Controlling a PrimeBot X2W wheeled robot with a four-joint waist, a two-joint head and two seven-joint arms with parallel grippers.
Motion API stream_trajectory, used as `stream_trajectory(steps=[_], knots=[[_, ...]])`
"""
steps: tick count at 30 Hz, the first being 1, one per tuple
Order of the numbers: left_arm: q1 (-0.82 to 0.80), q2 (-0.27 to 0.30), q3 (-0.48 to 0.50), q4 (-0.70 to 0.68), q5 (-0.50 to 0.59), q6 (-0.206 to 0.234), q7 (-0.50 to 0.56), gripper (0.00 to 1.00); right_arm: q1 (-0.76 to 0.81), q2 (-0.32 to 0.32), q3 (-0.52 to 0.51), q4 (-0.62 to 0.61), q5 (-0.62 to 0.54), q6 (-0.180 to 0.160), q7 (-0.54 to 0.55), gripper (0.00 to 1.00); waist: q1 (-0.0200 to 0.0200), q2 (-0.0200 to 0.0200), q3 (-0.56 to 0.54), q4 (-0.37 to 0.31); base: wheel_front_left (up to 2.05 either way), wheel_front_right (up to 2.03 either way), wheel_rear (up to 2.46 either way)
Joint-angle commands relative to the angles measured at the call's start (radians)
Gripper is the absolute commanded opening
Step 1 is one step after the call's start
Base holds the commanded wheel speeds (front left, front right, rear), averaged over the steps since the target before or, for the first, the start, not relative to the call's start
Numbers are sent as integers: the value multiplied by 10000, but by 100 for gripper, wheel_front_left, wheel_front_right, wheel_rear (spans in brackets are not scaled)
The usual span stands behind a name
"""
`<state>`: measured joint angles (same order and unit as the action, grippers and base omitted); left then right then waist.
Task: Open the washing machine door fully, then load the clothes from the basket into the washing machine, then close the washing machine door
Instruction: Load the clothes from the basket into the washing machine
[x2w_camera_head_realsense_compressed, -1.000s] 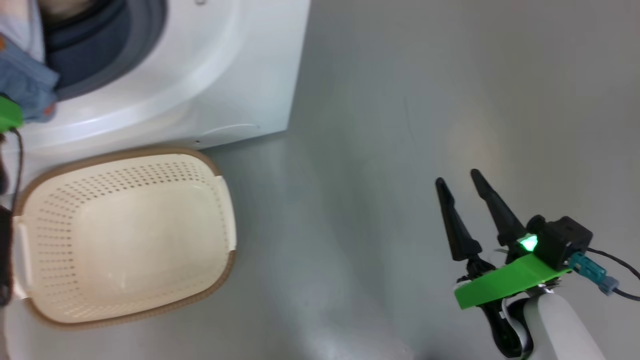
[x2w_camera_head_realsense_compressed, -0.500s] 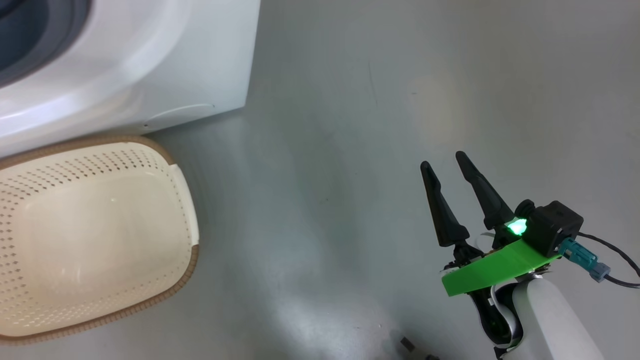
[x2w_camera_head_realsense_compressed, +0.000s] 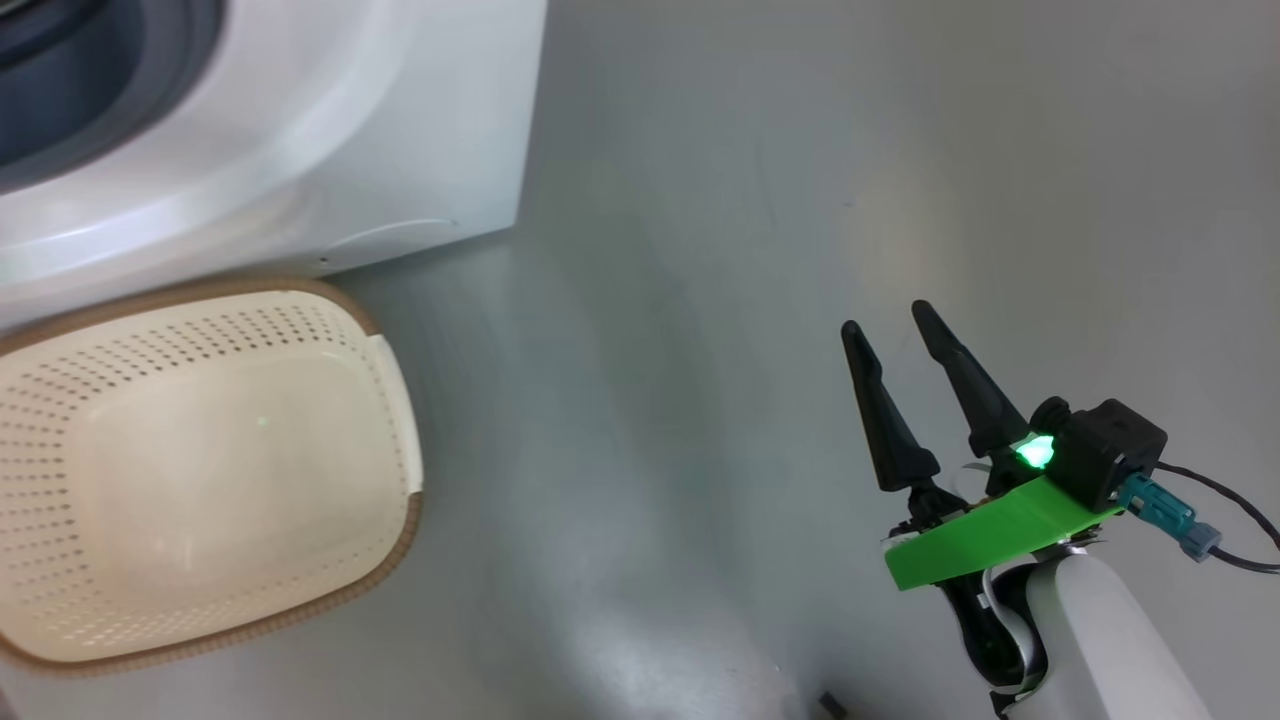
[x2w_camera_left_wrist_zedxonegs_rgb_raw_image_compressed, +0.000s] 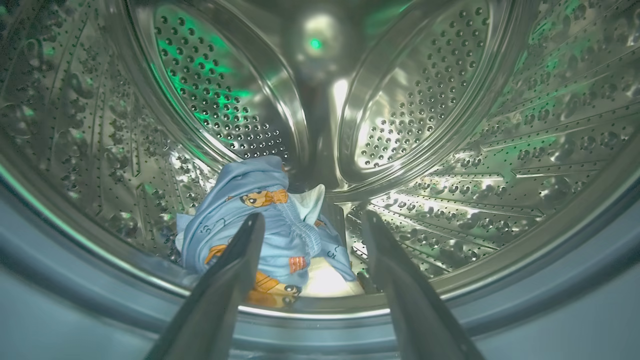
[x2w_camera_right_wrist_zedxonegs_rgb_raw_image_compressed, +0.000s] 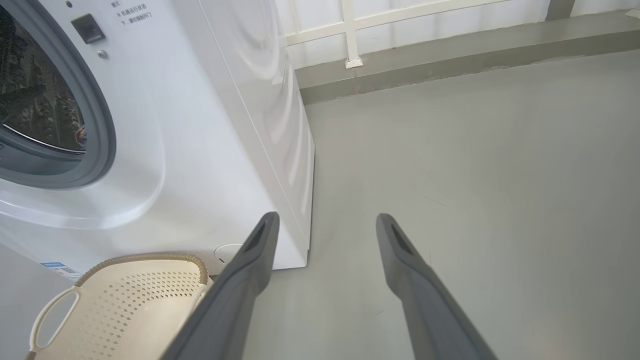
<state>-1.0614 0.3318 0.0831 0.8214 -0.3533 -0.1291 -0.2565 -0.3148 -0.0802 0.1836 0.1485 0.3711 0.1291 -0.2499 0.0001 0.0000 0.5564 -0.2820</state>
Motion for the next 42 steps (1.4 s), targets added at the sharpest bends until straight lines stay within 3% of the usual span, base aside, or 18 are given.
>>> stream_trajectory(steps=[1,10,23,42], knots=[[322,349,316,-390,82,-15,-53,100,-5,-105,193,-160,-49,16,-118,100,-1,0,-182,187,0,0,0],[2056,-577,405,-1402,254,-15,-53,100,180,-495,47,-75,-87,16,-118,100,-1,0,-912,953,0,0,0],[4397,-1357,350,-2754,336,-15,-53,100,644,-981,-79,157,-27,16,-118,100,-1,0,-2180,1724,0,0,0],[8042,-1890,343,-4522,606,-15,-53,100,1873,-1409,-306,337,128,16,-118,100,-1,0,-4024,2247,0,0,0]])
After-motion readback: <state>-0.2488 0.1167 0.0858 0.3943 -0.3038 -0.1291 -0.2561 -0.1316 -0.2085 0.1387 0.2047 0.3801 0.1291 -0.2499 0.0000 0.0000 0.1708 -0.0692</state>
